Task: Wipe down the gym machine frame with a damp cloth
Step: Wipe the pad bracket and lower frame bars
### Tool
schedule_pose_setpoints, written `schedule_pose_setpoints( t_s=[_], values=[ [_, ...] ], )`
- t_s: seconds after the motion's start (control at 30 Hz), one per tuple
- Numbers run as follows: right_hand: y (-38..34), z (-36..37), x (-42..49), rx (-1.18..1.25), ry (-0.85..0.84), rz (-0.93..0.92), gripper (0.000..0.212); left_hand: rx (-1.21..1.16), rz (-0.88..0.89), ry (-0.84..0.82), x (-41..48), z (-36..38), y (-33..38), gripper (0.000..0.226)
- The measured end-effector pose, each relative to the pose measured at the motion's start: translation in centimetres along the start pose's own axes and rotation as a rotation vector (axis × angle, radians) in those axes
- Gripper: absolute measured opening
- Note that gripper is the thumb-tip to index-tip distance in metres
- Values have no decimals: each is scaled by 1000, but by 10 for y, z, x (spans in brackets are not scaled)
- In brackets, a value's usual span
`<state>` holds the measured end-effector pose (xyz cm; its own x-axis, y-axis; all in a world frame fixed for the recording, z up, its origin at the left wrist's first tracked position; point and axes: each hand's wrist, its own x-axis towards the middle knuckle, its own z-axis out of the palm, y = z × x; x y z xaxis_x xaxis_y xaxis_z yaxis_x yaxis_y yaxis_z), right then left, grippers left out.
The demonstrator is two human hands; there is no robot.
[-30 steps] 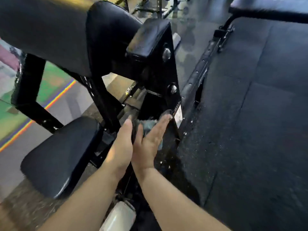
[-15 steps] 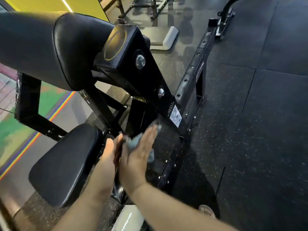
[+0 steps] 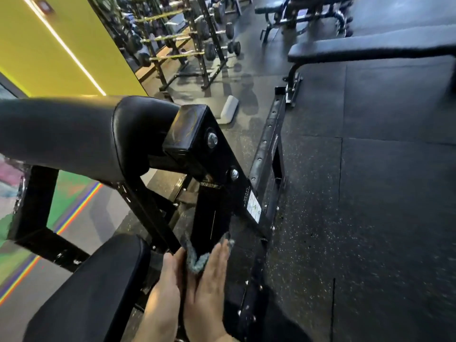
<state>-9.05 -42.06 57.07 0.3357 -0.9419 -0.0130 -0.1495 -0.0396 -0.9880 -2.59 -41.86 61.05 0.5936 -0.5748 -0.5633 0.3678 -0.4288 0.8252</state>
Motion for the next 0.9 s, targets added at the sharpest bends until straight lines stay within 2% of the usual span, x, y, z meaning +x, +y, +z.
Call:
schedule_pose_setpoints(
  t_s=[0.07, 0.13, 0.23, 0.33, 0.47, 0.53, 0.67, 0.73, 0.8, 0.9],
  values=[
    [-11, -14, 23, 47, -19, 77, 87, 47, 13, -3, -5, 5, 16, 56],
    [-33, -28, 72, 127, 39, 137, 92, 137, 14, -74, -18, 15, 30, 51],
    [-55, -35, 127, 164, 140, 155, 78, 218, 32, -82, -27, 24, 37, 38],
    [-34, -12, 86, 49, 153, 41, 73, 192, 36, -89, -27, 18, 31, 52],
    [-3, -6, 3, 44, -34, 77, 74, 148, 54, -118, -30, 12, 24, 52],
    [-9, -15, 30, 77, -25, 92, 75, 194, 48, -103, -27, 12, 22, 49],
    [-47, -34, 125, 73, 125, 101, 80, 230, 37, -36, -25, 14, 16, 38],
    [-52, -29, 127, 49, 170, 75, 80, 261, 45, -38, -24, 15, 19, 40],
    [-42, -23, 93, 11, 120, 7, 79, 289, 29, -15, -19, 19, 31, 47],
    [-17, -24, 45, 5, -50, -22, 74, 421, 54, 15, -17, 36, 56, 58]
  ],
)
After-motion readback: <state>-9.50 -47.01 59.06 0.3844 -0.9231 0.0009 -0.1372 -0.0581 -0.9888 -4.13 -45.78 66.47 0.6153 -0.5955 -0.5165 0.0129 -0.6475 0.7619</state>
